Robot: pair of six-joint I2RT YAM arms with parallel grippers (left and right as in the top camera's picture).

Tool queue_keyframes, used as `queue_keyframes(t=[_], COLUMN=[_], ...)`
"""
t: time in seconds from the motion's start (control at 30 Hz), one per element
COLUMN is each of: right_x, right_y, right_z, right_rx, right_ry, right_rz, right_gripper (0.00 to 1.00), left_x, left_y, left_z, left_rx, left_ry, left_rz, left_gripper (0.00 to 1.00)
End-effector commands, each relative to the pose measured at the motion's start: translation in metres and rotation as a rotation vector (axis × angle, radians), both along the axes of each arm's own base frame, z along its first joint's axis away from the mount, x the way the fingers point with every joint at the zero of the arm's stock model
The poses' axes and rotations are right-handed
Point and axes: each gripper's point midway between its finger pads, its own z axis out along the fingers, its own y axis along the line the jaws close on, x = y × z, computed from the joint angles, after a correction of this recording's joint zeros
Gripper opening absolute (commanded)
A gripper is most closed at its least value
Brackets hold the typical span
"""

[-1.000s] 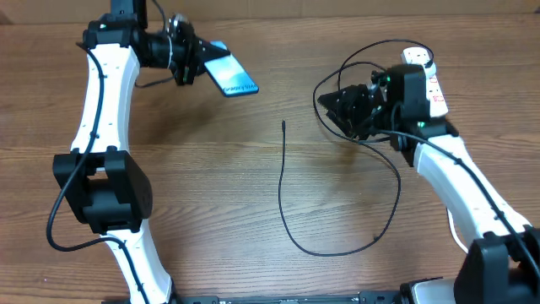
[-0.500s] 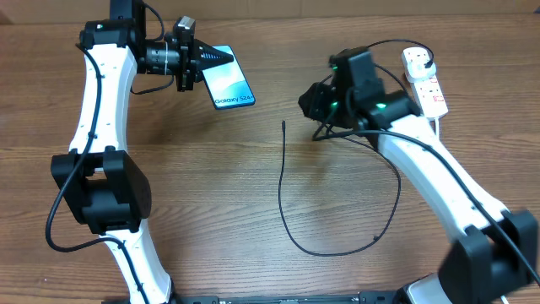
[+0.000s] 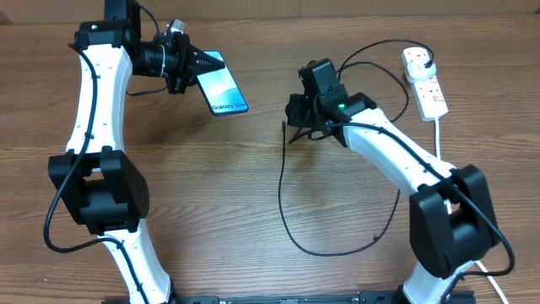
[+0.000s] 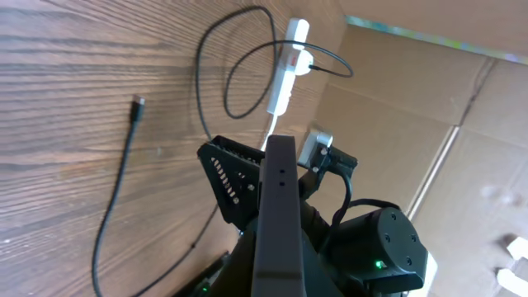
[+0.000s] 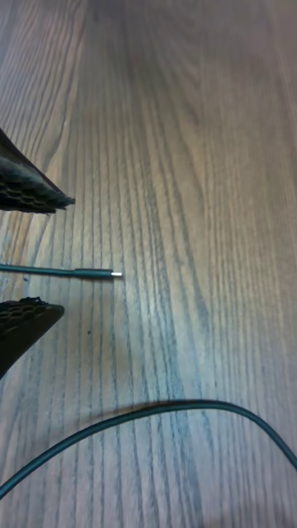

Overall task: Plug charger to phone and switch on socket
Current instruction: 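Hold the phone with the left gripper and move right gripper to cable, then grasp the black cable connector end with the right gripper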

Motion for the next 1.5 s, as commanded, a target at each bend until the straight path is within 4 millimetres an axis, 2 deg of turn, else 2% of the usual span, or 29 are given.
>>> queue_keyframes(t=[0.0,0.13,0.3,0.57,0.77,1.1,1.27,1.47], right_x=[0.004,0.003,0.002,0.002,0.002,0.006,0.005,-0.003], right_y=[0.007,0.016,0.024,0.024,0.020,0.015,0.012,0.023], right_z=[-0.018,-0.037,-0.051,-0.069,-0.086,-0.088,-0.099,-0.101], right_rx=[-0.051,-0.059,-0.064,-0.078,-0.107,-0.147,-0.172,-0.177], right_ry=[-0.006,0.010,0.018,0.041,0.059,0.036,0.049,0.054], right_rz=[0.040,0.058,0.073,0.073,0.064,0.069,0.064,0.092], right_gripper=[0.33,0.29,0.26,0.21,0.20,0.17,0.16,0.16], left_x=[0.004,0.004,0.005,0.007,0.007,0.007,0.007,0.007], left_y=[0.004,0.005,0.007,0.013,0.014,0.013,0.013,0.013], left_z=[0.003,0.003,0.003,0.003,0.003,0.003,0.003,0.003], left_rx=[0.024,0.024,0.024,0.024,0.024,0.024,0.024,0.024], left_ry=[-0.044,-0.045,-0.048,-0.051,-0.051,-0.050,-0.050,-0.050], left_rz=[-0.002,-0.001,0.003,0.017,0.018,0.017,0.017,0.017], left_gripper=[0.04,0.04,0.05,0.04,0.04,0.04,0.04,0.04])
